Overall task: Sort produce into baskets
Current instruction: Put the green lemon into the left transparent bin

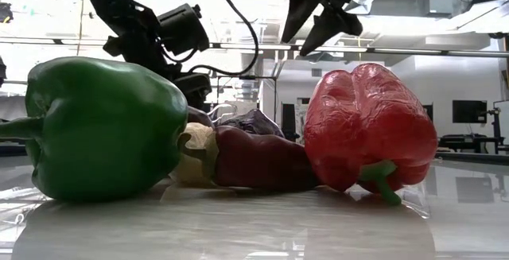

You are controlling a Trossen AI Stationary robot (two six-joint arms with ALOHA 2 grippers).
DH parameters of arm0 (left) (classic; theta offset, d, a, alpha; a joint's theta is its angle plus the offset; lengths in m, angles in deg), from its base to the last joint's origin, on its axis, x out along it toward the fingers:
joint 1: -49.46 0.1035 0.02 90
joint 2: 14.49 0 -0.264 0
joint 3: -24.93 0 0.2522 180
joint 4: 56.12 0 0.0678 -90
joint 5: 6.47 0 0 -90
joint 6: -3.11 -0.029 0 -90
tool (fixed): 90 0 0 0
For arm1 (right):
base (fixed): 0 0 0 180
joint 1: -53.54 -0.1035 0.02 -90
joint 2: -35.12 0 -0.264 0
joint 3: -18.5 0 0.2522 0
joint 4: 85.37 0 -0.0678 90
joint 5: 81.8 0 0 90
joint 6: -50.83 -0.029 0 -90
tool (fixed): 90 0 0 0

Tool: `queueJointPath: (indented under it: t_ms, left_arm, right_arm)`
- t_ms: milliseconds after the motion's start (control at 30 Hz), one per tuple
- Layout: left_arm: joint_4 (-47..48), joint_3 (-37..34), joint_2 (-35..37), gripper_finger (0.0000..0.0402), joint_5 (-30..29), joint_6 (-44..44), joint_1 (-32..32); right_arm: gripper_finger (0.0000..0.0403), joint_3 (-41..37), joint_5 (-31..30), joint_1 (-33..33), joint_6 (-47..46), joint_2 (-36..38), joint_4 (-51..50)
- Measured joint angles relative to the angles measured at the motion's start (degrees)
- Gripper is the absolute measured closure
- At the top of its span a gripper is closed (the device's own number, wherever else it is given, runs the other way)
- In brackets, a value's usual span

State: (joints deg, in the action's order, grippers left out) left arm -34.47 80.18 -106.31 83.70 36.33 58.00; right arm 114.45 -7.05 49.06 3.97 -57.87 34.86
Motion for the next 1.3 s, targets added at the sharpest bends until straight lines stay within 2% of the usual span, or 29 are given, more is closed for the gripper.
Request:
queueJointPath:
  t_ms: [133, 400, 600, 800, 967, 1167, 1300]
  left_arm:
    - [-0.58, -0.04, 0.08, 0.0122, -1.65, -1.42, 0.1]
    - [-1.74, -0.04, -0.14, 0.0132, -0.34, -2.81, 2.38]
    - [-1.72, -0.04, -0.14, 0.0196, 0.76, -2.49, 2.51]
    - [-3.48, -0.04, -0.06, 0.0268, 5.12, -2.57, 2.51]
    - [-3.64, -0.06, 1.23, 0.0296, 6.99, -3.66, 2.51]
    - [-3.81, -0.08, 11.13, 0.0301, 6.82, -5.93, 2.49]
    - [-1.48, -0.06, 20.75, 0.0302, 0.97, -6.14, 3.42]
  right_arm:
    - [0.0163, 0.0, 1.48, -0.02, -0.43, 0.0, -1.22]
    - [0.0163, 0.0, 4.07, 0.84, 2.96, 0.0, -4.74]
    - [0.0163, 0.01, 9.1, 4.13, 7.45, 0.0, -4.73]
    - [0.0163, 0.0, 10.34, 6.57, 9.63, 0.22, -4.83]
    - [0.0163, 0.02, 10.82, 7.87, 10.96, 1.13, -5.34]
    - [0.0163, 0.02, 10.86, 9.04, 10.94, 3.32, -5.98]
    - [0.0163, 0.02, 9.72, 9.49, 10.7, 5.25, -5.15]
